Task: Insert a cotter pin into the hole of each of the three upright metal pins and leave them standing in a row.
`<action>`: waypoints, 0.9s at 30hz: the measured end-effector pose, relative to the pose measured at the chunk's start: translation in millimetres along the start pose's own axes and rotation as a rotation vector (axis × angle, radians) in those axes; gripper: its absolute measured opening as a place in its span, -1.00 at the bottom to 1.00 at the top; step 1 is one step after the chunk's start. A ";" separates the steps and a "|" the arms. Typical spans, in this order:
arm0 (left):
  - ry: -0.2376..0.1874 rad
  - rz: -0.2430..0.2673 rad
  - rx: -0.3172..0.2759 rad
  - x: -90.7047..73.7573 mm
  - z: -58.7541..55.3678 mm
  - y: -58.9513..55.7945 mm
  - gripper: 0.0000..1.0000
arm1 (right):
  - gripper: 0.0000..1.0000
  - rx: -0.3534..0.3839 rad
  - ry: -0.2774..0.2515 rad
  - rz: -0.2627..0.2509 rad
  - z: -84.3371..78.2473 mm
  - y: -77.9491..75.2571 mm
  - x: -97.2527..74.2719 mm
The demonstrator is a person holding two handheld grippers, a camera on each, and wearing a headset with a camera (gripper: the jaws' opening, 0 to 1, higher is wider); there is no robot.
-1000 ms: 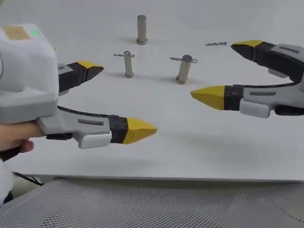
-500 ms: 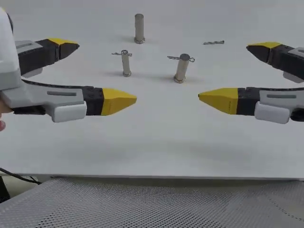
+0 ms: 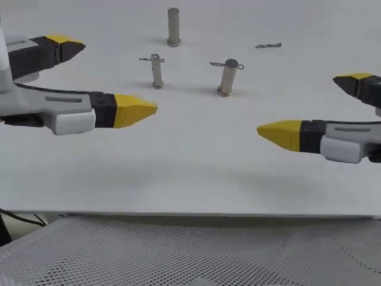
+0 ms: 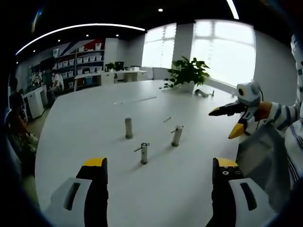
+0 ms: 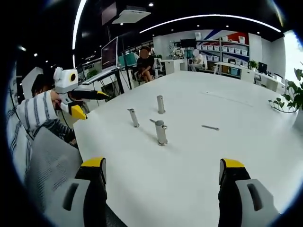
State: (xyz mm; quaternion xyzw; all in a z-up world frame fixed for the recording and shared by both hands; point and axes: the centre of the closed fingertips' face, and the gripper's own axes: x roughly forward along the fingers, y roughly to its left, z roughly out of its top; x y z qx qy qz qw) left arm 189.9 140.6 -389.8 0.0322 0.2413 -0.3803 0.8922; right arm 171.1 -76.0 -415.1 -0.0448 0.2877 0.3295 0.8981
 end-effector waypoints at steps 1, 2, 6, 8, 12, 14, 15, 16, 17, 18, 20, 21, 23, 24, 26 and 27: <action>-0.004 0.008 -0.004 1.5 2.1 3.1 0.78 | 0.97 0.007 -0.005 -0.001 0.9 0.8 -0.7; -0.011 0.013 -0.006 2.8 4.2 5.9 0.76 | 0.97 0.013 -0.007 -0.002 1.5 1.3 -1.2; -0.041 0.024 -0.008 11.9 18.1 18.0 0.73 | 0.97 0.012 -0.010 0.010 5.1 7.4 -4.6; -0.043 0.029 0.011 16.6 23.9 22.6 0.67 | 0.97 -0.006 -0.005 0.006 5.8 7.7 -5.6; -0.053 0.027 0.016 29.0 33.6 32.8 0.63 | 0.97 -0.016 0.003 -0.007 4.3 4.2 -6.7; -0.055 0.023 0.021 34.8 37.2 36.5 0.60 | 0.97 -0.013 0.017 -0.009 0.4 2.4 -7.2; -0.055 0.018 0.026 39.4 39.3 39.2 0.59 | 0.97 -0.015 0.019 -0.010 -0.3 2.5 -7.8; -0.054 0.013 0.029 42.6 40.5 40.9 0.56 | 0.97 -0.018 0.022 -0.011 -0.8 3.0 -8.7; -0.039 0.002 0.037 46.9 40.4 43.0 0.52 | 0.97 -0.021 0.024 -0.010 -1.2 3.6 -9.9; -0.032 0.004 0.041 49.6 40.7 45.7 0.50 | 0.97 -0.022 0.024 -0.010 -1.3 3.7 -10.7; -0.017 0.014 0.057 56.1 40.6 52.8 0.46 | 0.97 -0.026 0.023 -0.012 -1.6 3.6 -12.4; -0.012 0.012 0.064 59.0 40.4 54.2 0.45 | 0.97 -0.030 0.026 -0.017 -2.0 3.0 -13.5; -0.001 0.001 0.077 65.6 39.6 56.1 0.40 | 0.97 -0.036 0.030 -0.026 -2.8 1.6 -15.1; 0.006 -0.004 0.082 69.8 39.1 57.5 0.39 | 0.97 -0.038 0.034 -0.030 -3.6 0.7 -16.1; 0.015 -0.006 0.089 75.6 38.7 60.4 0.36 | 0.97 -0.035 0.038 -0.033 -5.1 0.0 -17.4; 0.029 -0.001 0.090 78.8 37.9 63.8 0.34 | 0.97 -0.034 0.039 -0.034 -5.4 0.0 -17.6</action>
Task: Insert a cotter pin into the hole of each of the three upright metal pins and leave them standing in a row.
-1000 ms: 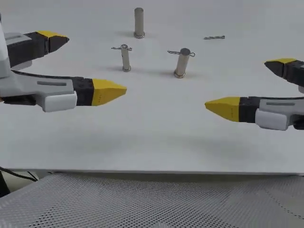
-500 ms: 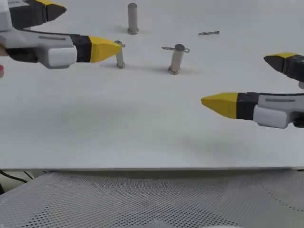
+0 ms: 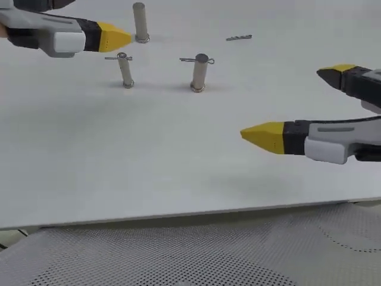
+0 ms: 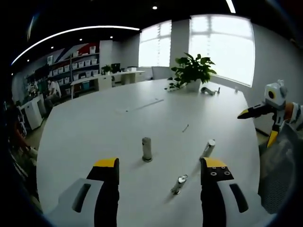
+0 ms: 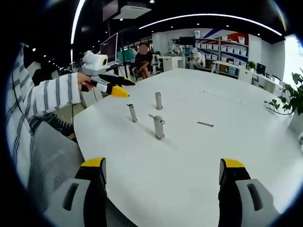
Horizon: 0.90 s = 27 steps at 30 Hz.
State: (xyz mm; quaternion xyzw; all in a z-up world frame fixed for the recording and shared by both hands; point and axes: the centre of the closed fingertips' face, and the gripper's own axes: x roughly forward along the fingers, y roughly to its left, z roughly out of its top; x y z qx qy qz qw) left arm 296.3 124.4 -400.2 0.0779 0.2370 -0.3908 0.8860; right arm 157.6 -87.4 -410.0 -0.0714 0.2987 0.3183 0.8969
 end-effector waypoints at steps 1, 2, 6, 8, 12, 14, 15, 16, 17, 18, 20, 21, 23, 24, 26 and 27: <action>0.004 0.004 -0.002 2.1 0.2 2.6 0.33 | 0.97 0.001 0.005 -0.002 -0.9 -0.2 -0.6; 0.008 0.007 -0.003 4.9 0.9 6.1 0.33 | 0.97 -0.001 0.008 -0.005 -1.6 -0.5 -1.1; 0.011 0.002 0.003 13.3 5.3 13.1 0.21 | 0.97 -0.004 0.013 -0.024 -2.1 -3.5 -2.7; 0.021 -0.008 0.013 19.3 5.5 16.0 0.14 | 0.95 0.008 0.007 -0.030 -1.0 -4.7 -3.3; 0.036 -0.040 0.045 29.0 5.7 14.4 0.04 | 0.94 0.014 0.008 -0.034 -0.6 -5.8 -3.6; 0.051 -0.058 0.072 35.3 4.5 13.2 -0.01 | 0.93 0.017 0.013 -0.036 -1.2 -7.9 -3.1; 0.057 -0.062 0.084 39.3 3.9 13.3 -0.04 | 0.93 0.016 0.014 -0.036 -1.3 -8.1 -3.0; 0.060 -0.064 0.084 42.3 3.4 13.6 -0.05 | 0.93 0.017 0.016 -0.035 -1.5 -8.3 -2.7; 0.065 -0.072 0.087 47.1 2.0 13.9 -0.06 | 0.93 0.018 0.017 -0.035 -1.7 -8.6 -2.5; 0.072 -0.076 0.091 50.3 0.7 14.2 -0.06 | 0.93 0.020 0.021 -0.035 -2.3 -9.3 -2.1; 0.090 -0.080 0.115 57.3 -2.7 15.6 -0.09 | 0.93 0.023 0.025 -0.037 -3.1 -10.0 -1.9; 0.098 -0.081 0.119 59.1 -3.6 14.9 -0.10 | 0.93 0.024 0.028 -0.036 -3.6 -10.2 -1.7; 0.109 -0.086 0.133 64.3 -5.1 12.6 -0.12 | 0.93 0.025 0.032 -0.036 -4.5 -10.6 -1.6; 0.112 -0.087 0.138 66.7 -5.7 13.2 -0.12 | 0.93 0.026 0.038 -0.036 -5.6 -11.0 -1.5; 0.121 -0.089 0.142 70.4 -7.5 13.5 -0.15 | 0.92 0.027 0.042 -0.036 -6.8 -11.3 -1.1; 0.129 -0.092 0.144 74.0 -9.5 14.5 -0.17 | 0.92 0.029 0.045 -0.036 -7.5 -11.3 -0.7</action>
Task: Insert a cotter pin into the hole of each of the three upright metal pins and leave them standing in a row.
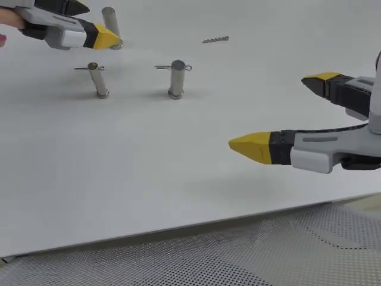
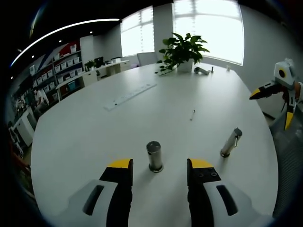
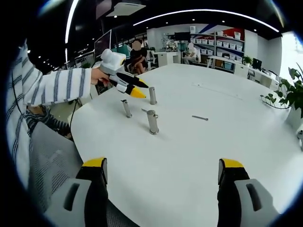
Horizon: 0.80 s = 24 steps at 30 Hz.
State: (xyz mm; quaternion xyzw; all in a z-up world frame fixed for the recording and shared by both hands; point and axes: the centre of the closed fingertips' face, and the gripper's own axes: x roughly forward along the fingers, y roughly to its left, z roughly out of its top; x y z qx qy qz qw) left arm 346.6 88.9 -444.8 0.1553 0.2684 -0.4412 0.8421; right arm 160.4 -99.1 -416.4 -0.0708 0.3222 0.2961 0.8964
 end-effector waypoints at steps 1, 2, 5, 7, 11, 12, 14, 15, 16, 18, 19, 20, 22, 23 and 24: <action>0.004 -0.004 0.001 2.1 -0.9 0.3 -0.19 | 0.92 0.001 0.002 0.000 -0.6 -0.3 0.7; 0.004 -0.006 0.006 4.3 -1.3 1.3 -0.22 | 0.92 0.002 0.004 0.001 -1.0 -0.5 1.2; 0.007 -0.012 0.006 12.7 -2.5 3.7 -0.33 | 0.92 0.004 0.009 0.001 -2.2 -0.5 2.2; 0.013 -0.017 0.018 15.9 -3.5 3.5 -0.37 | 0.91 0.007 0.010 0.005 -3.1 0.4 2.7; 0.019 -0.024 0.030 21.4 -4.7 4.1 -0.40 | 0.90 0.024 0.001 0.011 -2.6 1.5 2.6; 0.014 -0.028 0.026 23.0 -4.3 3.6 -0.42 | 0.90 0.022 0.006 0.007 -3.7 1.0 2.6; 0.013 -0.035 0.025 26.2 -4.7 2.6 -0.50 | 0.90 0.019 0.021 0.002 -6.9 -0.1 3.4; 0.014 -0.037 0.024 27.1 -5.0 2.1 -0.54 | 0.90 0.022 0.028 0.003 -8.9 -0.3 4.3; 0.011 -0.041 0.018 28.5 -4.7 1.2 -0.59 | 0.90 0.025 0.029 0.004 -9.7 -0.3 4.8; 0.008 -0.037 0.017 30.3 -4.3 1.4 -0.65 | 0.89 0.034 0.031 0.009 -10.8 0.8 6.1; 0.007 -0.035 0.017 30.7 -4.3 1.9 -0.65 | 0.89 0.035 0.032 0.011 -11.0 1.7 6.9; 0.007 -0.033 0.015 31.5 -4.3 2.7 -0.66 | 0.89 0.034 0.032 0.012 -10.9 2.4 7.3; 0.009 -0.030 0.016 33.2 -5.0 3.8 -0.69 | 0.89 0.033 0.031 0.015 -10.1 3.9 7.7; 0.011 -0.022 0.027 33.8 -5.2 5.0 -0.71 | 0.89 0.036 0.031 0.014 -9.9 4.0 8.1; 0.011 -0.019 0.028 34.1 -5.0 5.7 -0.73 | 0.89 0.039 0.031 0.018 -10.0 4.7 8.7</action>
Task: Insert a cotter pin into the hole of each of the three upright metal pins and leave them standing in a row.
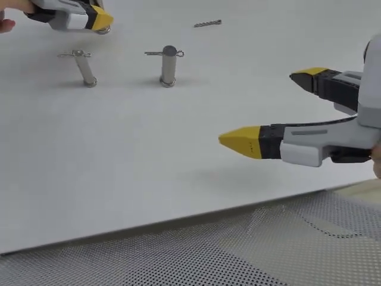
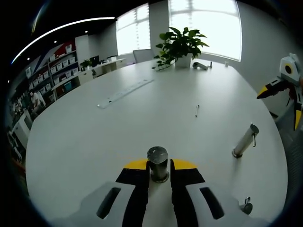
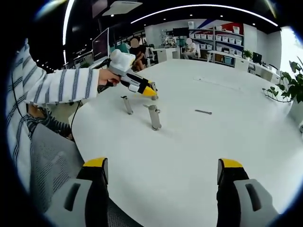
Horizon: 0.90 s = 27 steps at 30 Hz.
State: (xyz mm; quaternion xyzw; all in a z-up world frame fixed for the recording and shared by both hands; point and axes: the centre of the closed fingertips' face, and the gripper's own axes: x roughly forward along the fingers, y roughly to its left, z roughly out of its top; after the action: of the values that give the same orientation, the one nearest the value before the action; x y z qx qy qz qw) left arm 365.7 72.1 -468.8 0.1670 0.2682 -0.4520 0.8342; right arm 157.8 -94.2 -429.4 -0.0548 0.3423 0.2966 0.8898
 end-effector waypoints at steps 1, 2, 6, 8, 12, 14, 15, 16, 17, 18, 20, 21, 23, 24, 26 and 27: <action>0.000 0.003 -0.001 0.3 0.1 1.0 -0.75 | 0.89 0.002 0.002 0.003 -0.3 0.6 0.4; -0.002 0.006 -0.005 0.8 0.3 2.5 -0.77 | 0.89 0.002 0.003 0.006 -0.5 1.1 0.9; -0.004 0.004 -0.012 1.0 1.0 3.8 -0.79 | 0.89 -0.001 0.006 0.007 -0.5 0.8 1.2; -0.007 0.003 -0.059 1.0 0.5 6.0 -0.80 | 0.89 0.001 0.005 0.008 -0.3 0.9 1.0; -0.009 0.008 -0.037 1.2 0.7 6.2 -0.80 | 0.88 -0.001 0.006 0.006 -0.1 0.4 0.7; -0.008 0.016 -0.043 0.6 0.8 6.7 -0.81 | 0.88 0.000 0.003 0.006 0.4 0.4 0.5; -0.004 0.023 -0.041 -0.1 0.8 7.6 -0.81 | 0.88 0.000 0.001 0.006 1.0 0.1 0.4; -0.003 0.027 -0.038 -0.3 0.8 8.0 -0.81 | 0.88 0.001 0.000 0.005 1.3 -0.2 0.3; 0.000 0.032 -0.034 -0.9 0.5 8.8 -0.81 | 0.88 0.001 -0.002 0.005 1.7 -0.3 0.3; 0.002 0.033 -0.033 -1.8 0.7 9.2 -0.81 | 0.88 0.000 -0.002 0.005 1.8 -0.5 0.2; -0.006 0.038 -0.036 -6.3 3.9 10.7 -0.81 | 0.88 -0.001 -0.005 0.005 2.6 -0.6 -0.1; -0.015 0.045 -0.044 -9.5 7.4 12.3 -0.81 | 0.88 -0.001 -0.007 0.006 3.2 -0.7 -0.4; -0.024 0.053 -0.050 -14.6 12.2 13.6 -0.81 | 0.88 -0.002 -0.010 0.005 3.8 -1.1 -0.6; -0.029 0.057 -0.045 -18.6 16.0 14.2 -0.81 | 0.88 -0.003 -0.013 0.006 4.5 -1.1 -0.7; -0.030 0.047 -0.034 -27.3 22.8 12.8 -0.81 | 0.89 -0.007 -0.018 0.006 6.5 -0.7 -1.8; -0.033 0.042 -0.017 -31.3 26.3 11.2 -0.81 | 0.88 -0.008 -0.020 0.006 7.0 -0.6 -2.1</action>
State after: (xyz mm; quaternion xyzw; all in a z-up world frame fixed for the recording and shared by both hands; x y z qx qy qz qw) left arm 368.9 85.3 -428.6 0.1581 0.2547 -0.4350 0.8491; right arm 160.9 -93.7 -422.8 -0.0544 0.3325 0.3013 0.8920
